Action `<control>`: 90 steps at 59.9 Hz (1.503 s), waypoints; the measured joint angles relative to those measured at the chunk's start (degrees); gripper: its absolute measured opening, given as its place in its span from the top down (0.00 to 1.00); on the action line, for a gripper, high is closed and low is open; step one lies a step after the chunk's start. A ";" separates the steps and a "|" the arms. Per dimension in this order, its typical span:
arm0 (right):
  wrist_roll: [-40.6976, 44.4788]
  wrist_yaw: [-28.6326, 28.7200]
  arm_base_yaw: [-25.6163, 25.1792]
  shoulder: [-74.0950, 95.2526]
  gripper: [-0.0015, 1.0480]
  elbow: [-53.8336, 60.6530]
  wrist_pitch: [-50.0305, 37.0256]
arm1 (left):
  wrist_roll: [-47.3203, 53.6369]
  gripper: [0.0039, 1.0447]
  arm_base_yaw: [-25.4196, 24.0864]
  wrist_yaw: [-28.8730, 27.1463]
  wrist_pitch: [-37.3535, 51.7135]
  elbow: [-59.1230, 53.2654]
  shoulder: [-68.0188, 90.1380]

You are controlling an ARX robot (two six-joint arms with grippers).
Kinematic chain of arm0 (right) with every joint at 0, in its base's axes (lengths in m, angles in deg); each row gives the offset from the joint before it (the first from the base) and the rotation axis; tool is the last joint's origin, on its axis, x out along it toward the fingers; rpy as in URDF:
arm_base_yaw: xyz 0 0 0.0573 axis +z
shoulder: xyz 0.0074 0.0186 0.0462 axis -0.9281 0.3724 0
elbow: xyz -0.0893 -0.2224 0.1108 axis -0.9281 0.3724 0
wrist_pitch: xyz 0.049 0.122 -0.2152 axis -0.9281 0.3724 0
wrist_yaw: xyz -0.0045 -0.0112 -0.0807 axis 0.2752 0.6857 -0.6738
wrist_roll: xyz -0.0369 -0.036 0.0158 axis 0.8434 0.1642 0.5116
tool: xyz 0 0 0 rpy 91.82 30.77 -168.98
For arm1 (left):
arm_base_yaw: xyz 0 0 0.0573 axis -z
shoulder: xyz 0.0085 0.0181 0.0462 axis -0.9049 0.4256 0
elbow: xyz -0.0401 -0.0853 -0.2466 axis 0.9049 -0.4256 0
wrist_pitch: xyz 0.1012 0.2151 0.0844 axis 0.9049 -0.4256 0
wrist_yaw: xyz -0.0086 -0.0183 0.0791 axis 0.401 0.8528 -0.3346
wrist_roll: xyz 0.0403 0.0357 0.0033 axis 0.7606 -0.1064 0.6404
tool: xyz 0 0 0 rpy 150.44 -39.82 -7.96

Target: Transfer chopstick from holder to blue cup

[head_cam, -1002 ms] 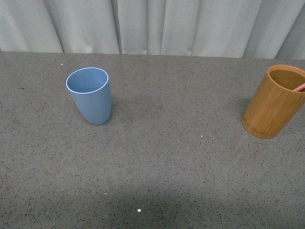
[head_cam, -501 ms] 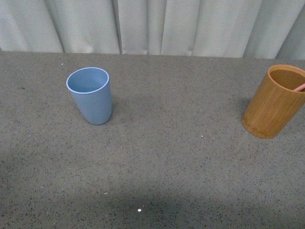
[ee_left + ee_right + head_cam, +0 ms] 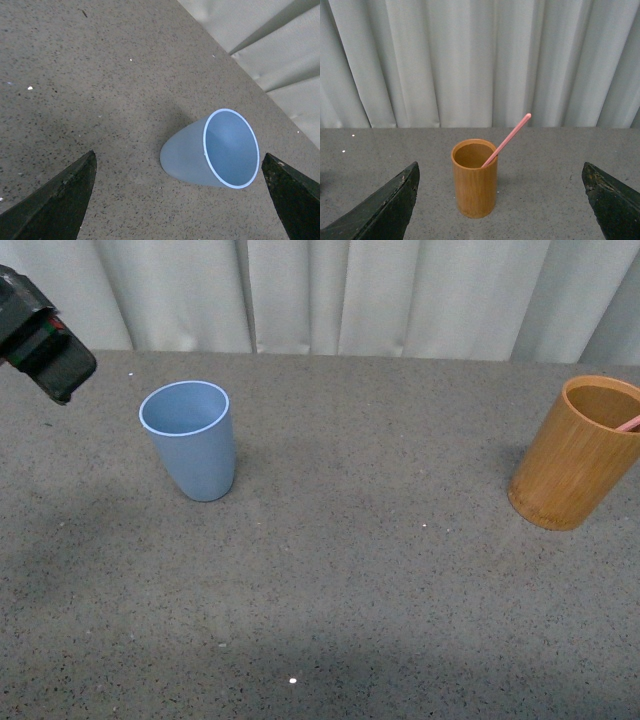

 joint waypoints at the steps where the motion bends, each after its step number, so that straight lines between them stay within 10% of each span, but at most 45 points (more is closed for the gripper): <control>1: 0.00 0.02 0.00 0.00 0.09 0.00 0.00 | 0.04 0.06 0.04 0.04 0.00 0.15 0.28; 90: 0.00 0.00 0.00 0.00 0.09 0.00 0.00 | -0.24 0.06 2.36 -2.47 -9.01 15.39 18.64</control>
